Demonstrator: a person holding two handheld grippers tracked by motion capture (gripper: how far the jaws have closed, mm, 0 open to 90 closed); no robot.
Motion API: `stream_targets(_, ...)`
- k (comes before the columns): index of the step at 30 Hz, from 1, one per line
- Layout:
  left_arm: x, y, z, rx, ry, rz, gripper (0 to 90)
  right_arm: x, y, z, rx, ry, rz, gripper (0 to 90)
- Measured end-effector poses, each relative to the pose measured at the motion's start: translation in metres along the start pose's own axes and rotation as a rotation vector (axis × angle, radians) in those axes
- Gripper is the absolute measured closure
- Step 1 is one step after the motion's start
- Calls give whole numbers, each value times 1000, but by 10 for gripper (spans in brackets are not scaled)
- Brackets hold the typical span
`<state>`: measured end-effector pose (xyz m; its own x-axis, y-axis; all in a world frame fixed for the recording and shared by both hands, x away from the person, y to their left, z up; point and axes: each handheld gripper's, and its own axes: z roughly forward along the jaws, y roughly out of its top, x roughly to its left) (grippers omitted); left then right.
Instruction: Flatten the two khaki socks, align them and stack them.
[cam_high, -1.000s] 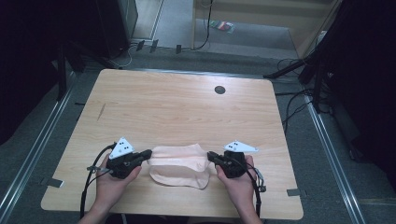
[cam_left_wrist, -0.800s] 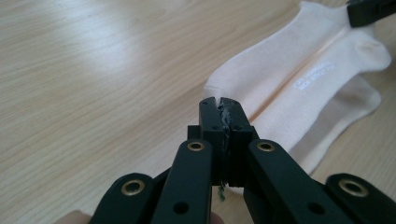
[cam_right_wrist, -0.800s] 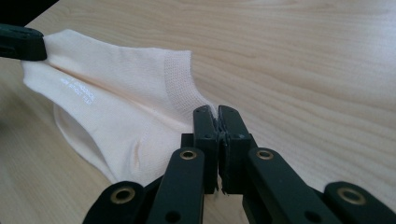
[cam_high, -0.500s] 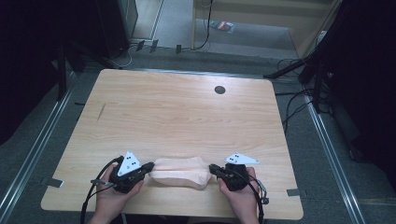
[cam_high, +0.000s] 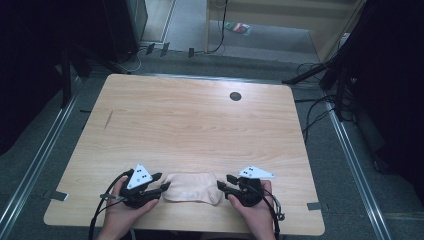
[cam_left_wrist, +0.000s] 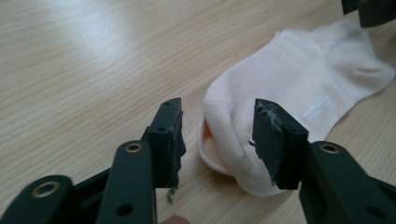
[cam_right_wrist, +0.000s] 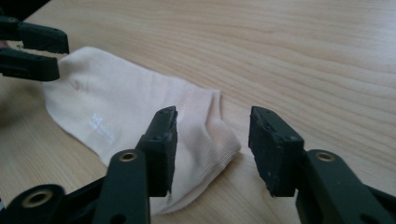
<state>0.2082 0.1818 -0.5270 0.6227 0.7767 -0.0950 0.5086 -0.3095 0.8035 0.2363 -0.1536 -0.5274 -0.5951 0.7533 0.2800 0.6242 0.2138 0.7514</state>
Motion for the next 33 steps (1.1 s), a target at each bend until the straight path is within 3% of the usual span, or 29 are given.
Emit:
stream_targets(3,5,2,-4,-30,-18,-44,513,-3,0,-5,-30,-16,24,521)
stream_targets(6,11,-1,-4,-22,-20,-69,560,-5,-2,-8,-42,-18,52,579)
stream_targets(10,15,-3,0,-18,-49,-89,622,-2,-6,-6,-11,16,74,589)
stream_targets(14,15,-3,6,-7,-59,-78,685,4,-8,1,13,9,50,679)
stream_targets(16,14,-4,9,7,-64,-70,743,5,-8,3,23,-1,43,788)
stream_targets(19,13,-4,12,25,-76,-50,830,6,-7,4,32,0,37,863)
stream_targets(23,12,-4,12,23,-75,-44,887,8,-4,3,15,-11,20,881)
stream_targets(29,8,0,5,-17,-61,-33,900,12,3,-3,-31,-3,2,881)
stream_targets(33,9,1,5,-17,-57,-39,900,7,3,-3,-31,-13,4,881)
